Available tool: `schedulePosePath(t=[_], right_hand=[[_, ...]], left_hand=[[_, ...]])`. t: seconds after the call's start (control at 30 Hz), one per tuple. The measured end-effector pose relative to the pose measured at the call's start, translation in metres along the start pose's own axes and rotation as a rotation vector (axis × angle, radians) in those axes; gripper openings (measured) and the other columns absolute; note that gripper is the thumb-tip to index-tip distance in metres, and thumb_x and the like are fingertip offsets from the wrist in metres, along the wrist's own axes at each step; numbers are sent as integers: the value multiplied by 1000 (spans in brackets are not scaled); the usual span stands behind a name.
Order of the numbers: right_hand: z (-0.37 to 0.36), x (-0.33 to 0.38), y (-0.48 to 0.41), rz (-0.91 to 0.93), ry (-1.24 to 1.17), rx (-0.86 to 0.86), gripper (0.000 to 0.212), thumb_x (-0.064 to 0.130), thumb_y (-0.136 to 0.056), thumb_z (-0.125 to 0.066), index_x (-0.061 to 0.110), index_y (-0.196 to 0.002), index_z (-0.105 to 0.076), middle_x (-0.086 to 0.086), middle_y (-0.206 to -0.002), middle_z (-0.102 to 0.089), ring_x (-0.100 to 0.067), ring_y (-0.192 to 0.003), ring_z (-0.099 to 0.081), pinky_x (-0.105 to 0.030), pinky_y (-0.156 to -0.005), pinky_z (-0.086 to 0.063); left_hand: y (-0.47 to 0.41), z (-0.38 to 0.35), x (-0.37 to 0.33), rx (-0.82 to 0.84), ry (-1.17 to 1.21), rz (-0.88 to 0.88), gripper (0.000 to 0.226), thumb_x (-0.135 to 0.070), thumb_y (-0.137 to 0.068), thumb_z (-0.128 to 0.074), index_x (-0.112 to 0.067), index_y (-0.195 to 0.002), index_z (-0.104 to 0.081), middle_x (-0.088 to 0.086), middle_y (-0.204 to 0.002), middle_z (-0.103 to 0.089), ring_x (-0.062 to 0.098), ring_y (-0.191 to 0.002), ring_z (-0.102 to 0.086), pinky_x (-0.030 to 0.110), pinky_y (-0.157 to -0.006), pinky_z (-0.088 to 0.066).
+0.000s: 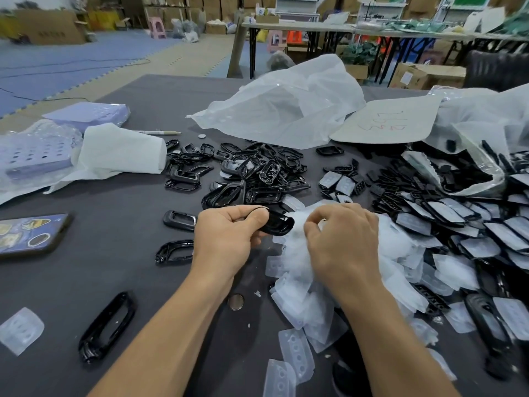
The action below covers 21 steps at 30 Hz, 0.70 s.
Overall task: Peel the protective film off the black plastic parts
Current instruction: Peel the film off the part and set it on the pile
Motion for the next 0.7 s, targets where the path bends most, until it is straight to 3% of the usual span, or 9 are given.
schedulePosePath(t=[0.1, 0.17, 0.27, 0.4, 0.6, 0.7], right_hand=[[3, -1, 0, -19, -157, -100, 15, 24, -96, -65, 32, -84, -66, 12, -95, -61, -11, -105, -42, -17, -91, -17], [6, 0, 2, 27, -249, -179, 14, 23, -98, -65, 30, -85, -63, 16, -85, -59, -11, -94, -45, -24, -90, -27], [7, 1, 3, 39, -402, -207, 14, 25, -100, -64, 26, -86, -63, 12, -74, -64, -14, -74, -57, -35, -70, -46], [9, 1, 4, 14, -368, -234, 14, 30, -94, -73, 27, -81, -69, 13, -75, -69, -10, -72, -60, -31, -69, -41], [13, -6, -1, -67, -477, -248, 17, 27, -90, -78, 26, -75, -72, 18, -63, -67, -3, -69, -63, -20, -61, -48], [7, -5, -2, -40, -342, -105, 19, 21, -92, -72, 24, -74, -71, 12, -61, -65, -7, -61, -63, -28, -60, -52]], left_hand=[[-2, 4, -2, -33, -59, -49, 16, -26, -87, -82, -39, -78, -84, 2, -74, -79, 14, -64, -67, 31, -64, -52], [-2, 7, -4, -64, -104, -88, 12, -34, -83, -83, -45, -79, -82, -1, -69, -77, 10, -61, -64, 30, -63, -49], [-1, 9, -6, -105, -111, -122, 14, -33, -81, -84, -46, -78, -81, -3, -62, -74, 6, -51, -60, 22, -56, -47], [-2, 12, -5, -151, -54, -112, 22, -20, -84, -84, -40, -76, -81, 1, -64, -75, 13, -54, -69, 21, -52, -53], [-3, 12, -3, -162, -92, -132, 29, -15, -84, -83, -42, -76, -79, -3, -69, -77, 17, -64, -77, 30, -65, -61], [-4, 11, 0, -188, -148, -126, 23, -19, -85, -82, -39, -75, -78, -6, -67, -76, 13, -63, -76, 34, -67, -64]])
Point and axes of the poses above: each hand's wrist, its own y-axis away from the middle knuckle, its own z-axis out of the back of the hand, x = y × z, the point moved 3 cm from there along -y, towards the middle knuckle
